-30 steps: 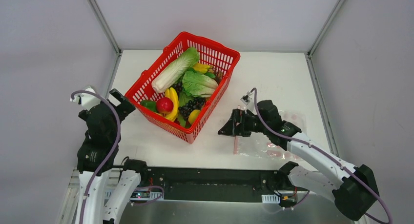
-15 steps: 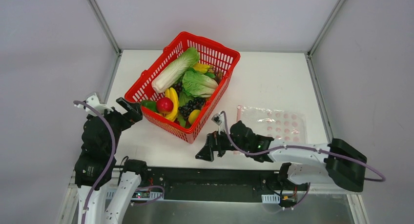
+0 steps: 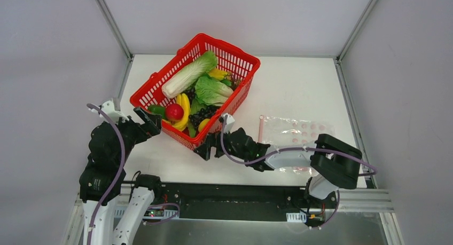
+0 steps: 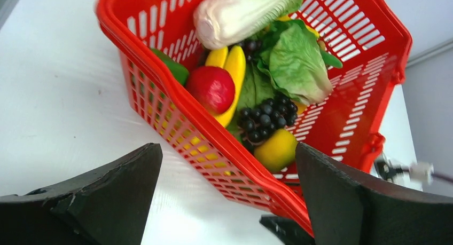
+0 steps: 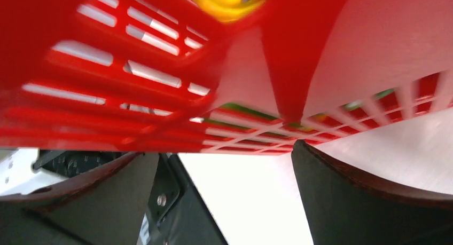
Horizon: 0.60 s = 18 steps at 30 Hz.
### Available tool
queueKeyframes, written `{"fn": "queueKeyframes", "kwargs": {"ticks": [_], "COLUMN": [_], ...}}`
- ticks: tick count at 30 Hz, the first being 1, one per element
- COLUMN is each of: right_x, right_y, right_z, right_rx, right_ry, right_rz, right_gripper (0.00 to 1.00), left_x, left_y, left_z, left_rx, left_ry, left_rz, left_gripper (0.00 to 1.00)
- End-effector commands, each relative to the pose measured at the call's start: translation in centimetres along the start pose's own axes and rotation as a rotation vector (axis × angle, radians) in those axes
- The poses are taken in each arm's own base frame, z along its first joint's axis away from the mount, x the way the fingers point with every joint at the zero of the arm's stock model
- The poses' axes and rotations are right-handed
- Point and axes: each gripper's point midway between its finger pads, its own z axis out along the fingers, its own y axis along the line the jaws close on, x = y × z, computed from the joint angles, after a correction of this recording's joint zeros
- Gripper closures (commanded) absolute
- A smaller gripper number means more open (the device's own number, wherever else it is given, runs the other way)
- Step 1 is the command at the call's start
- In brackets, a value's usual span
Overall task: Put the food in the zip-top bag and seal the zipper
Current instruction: Move the bin to the center of the board.
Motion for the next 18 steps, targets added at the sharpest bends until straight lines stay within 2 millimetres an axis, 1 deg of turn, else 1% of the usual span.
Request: {"fn": "queueKeyframes", "kwargs": {"ticks": [1,2,4,5,6,8,11,13,16,18], "right_x": [-7.9,-8.3,-8.0,-7.5,-7.5,-7.8,-8.0,-8.5,-10.2,-11.3], "right_y": [-0.5,-0.5,-0.7,-1.1,-1.5,-3.0,-4.9,-5.6,-6.5,-7.2], "right_z": [2.8,3.0,3.2,3.2,3.1,3.2,4.7,5.9,7.8,8.3], "right_rx": [-0.031,-0.057,-0.094,-0.079,-0.056,0.023,0.082,0.084,0.087,0.093], "right_ry": [-0.168,-0.144,-0.059,-0.002,0.02,0.032,0.093,0.096,0.069,0.053], "right_rz": [0.063,0.077,0.057,0.057,0.054,0.065,0.088,0.112,0.159,0.183], "right_gripper": [0.02,0.02,0.02,0.02,0.02,0.02,0.02,0.02,0.02,0.02], "left_x": [-0.6,-0.6,-0.6,-0.5,-0.5,-0.3,-0.1,-0.3,-0.4,-0.4], "left_y": [-1.8,-2.1,-2.4,-2.5,-2.7,-2.9,-3.4,-3.8,-4.5,-4.8], "left_z": [0.0,0.1,0.3,0.4,0.4,0.6,0.8,0.8,0.6,0.4], "left_rx": [0.078,0.089,0.103,0.108,0.119,0.132,0.155,0.175,0.202,0.219], "left_ry": [0.018,0.022,0.028,0.03,0.033,0.044,0.054,0.059,0.073,0.081], "left_rz": [0.011,0.009,0.007,0.004,0.002,0.002,-0.002,-0.001,0.003,0.009], "left_gripper": [0.0,0.0,0.0,0.0,0.0,0.0,0.0,0.0,0.0,0.0]}}
